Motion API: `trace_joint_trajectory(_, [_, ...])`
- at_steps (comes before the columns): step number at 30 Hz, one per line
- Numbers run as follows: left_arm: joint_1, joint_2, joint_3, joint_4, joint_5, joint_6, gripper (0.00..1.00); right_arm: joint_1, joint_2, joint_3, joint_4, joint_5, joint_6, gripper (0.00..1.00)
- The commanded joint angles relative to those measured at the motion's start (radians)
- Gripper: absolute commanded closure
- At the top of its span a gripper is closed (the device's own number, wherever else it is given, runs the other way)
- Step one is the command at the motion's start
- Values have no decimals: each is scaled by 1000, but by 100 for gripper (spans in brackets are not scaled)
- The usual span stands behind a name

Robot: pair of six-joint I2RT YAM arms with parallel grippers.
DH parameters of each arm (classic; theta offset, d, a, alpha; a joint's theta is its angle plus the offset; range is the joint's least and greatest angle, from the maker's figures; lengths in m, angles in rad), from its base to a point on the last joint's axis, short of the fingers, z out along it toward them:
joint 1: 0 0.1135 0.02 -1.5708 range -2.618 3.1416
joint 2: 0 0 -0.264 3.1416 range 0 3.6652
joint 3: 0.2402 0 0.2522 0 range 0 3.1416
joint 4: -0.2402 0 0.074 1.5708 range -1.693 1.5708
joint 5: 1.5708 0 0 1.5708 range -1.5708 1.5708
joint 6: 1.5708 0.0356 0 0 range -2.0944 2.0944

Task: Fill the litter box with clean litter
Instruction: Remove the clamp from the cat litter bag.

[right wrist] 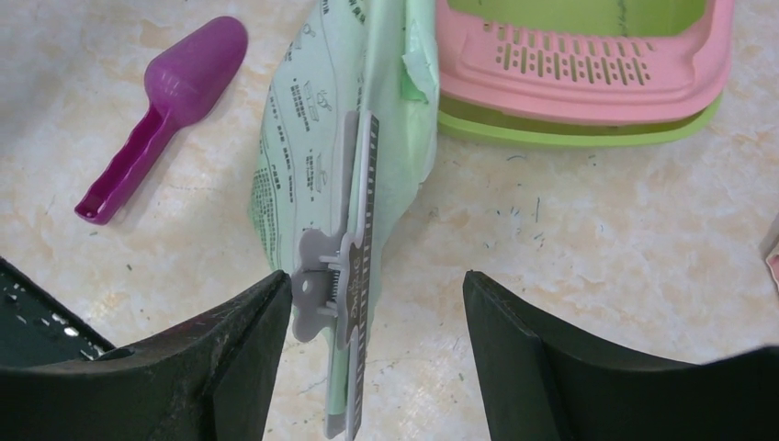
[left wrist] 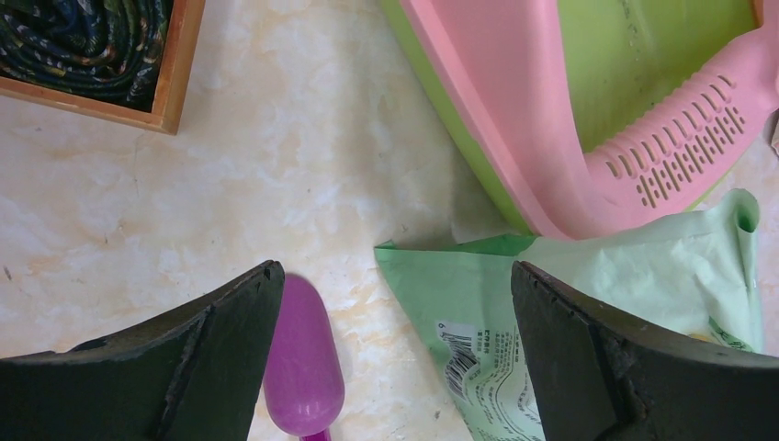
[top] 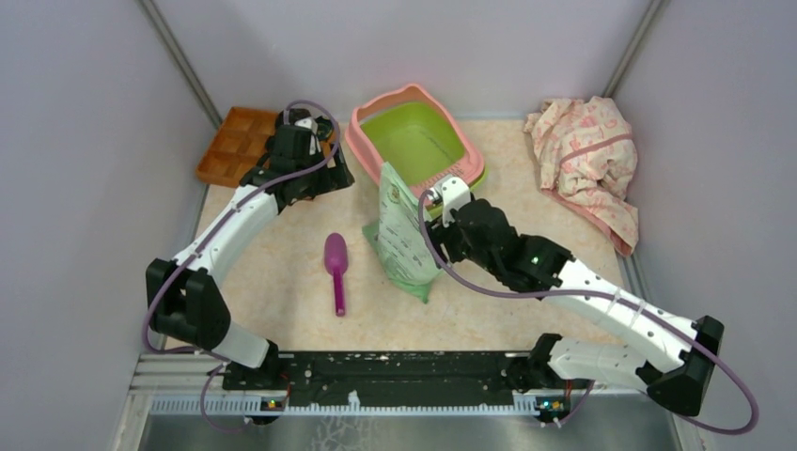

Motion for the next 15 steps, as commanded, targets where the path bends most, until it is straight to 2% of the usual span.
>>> trace_joint_trajectory(1, [-1, -7, 38, -21, 14, 7, 1, 10, 27, 32, 24, -36, -15, 32])
trace_joint_trajectory(9, [-1, -3, 28, -23, 16, 6, 1, 37, 55, 57, 15, -22, -25, 40])
trace_joint_trajectory(15, [-1, -2, 24, -21, 17, 9, 1, 73, 4, 65, 21, 46, -24, 37])
